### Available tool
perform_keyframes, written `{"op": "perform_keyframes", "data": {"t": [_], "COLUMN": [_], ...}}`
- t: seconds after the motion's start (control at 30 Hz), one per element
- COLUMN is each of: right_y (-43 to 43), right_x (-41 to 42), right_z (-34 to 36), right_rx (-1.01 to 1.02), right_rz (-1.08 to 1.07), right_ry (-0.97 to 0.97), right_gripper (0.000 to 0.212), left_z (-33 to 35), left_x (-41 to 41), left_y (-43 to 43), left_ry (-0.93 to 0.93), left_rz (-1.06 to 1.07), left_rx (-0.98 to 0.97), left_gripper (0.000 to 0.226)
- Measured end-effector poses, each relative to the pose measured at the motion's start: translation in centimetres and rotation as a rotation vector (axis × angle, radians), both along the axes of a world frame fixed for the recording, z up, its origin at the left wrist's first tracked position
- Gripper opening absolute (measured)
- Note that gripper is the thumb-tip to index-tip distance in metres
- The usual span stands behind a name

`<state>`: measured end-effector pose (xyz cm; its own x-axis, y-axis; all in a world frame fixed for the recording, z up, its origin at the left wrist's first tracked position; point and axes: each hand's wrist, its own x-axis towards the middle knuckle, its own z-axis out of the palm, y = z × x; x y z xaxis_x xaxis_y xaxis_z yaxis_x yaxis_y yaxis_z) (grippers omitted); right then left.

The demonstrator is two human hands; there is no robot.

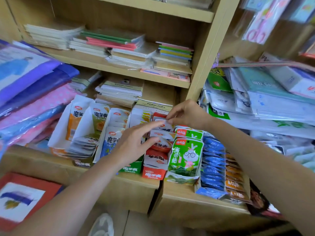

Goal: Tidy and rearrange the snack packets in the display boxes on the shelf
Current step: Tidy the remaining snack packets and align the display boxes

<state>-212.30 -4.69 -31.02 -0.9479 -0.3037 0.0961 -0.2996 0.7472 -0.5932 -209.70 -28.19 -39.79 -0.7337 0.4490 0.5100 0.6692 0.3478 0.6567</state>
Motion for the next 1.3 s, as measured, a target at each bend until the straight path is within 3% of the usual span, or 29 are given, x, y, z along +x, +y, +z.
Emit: {"op": "perform_keyframes", "data": {"t": [0.17,0.43,0.5,0.6,0.73,0.87,1.0,1.13,1.3], "right_y": [0.2,-0.7,-0.3,0.5,0.6,-0.3,-1.6,-1.8,-1.5], "right_x": [0.8,0.4,0.6,2.0,5.6,8.8,8.7,6.8,7.4], "right_z": [-2.0,-2.7,-2.4,-2.7,-4.3,-6.1,-6.9,-7.9,-8.8], "right_rx": [-0.038,0.232,0.167,0.005,-0.134,-0.209,-0.33,-0.064,0.084], "right_rz": [-0.081,0.064,0.02,-0.05,-0.127,-0.136,-0.252,-0.359,-0.264], "right_ry": [0.176,0.306,0.268,0.292,0.373,0.155,0.261,0.397,0.44], "right_gripper": [0.004,0.01,0.008,0.02,0.02,0.039,0.053,0.054,0.087], "left_z": [-1.4,-1.8,-1.8,-1.9,-1.4,0.0,2.1,1.5,0.3], "left_x": [-0.4,0.0,0.0,-0.2,-0.3,-0.7,-1.1,-1.6,-1.0], "left_y": [-0.1,-0.1,-0.1,0.2,0.6,0.6,0.7,1.5,1.3], "left_ry": [0.256,0.139,0.142,0.177,0.136,-0.015,-0.11,-0.135,-0.093], "left_rz": [-0.035,-0.059,-0.054,-0.005,0.052,0.096,0.062,0.086,0.127], "left_rx": [-0.188,-0.189,-0.218,-0.215,-0.16,-0.077,0.066,0.043,-0.082], "left_gripper": [0.044,0.054,0.056,0.036,0.019,0.024,0.029,0.029,0.031]}}
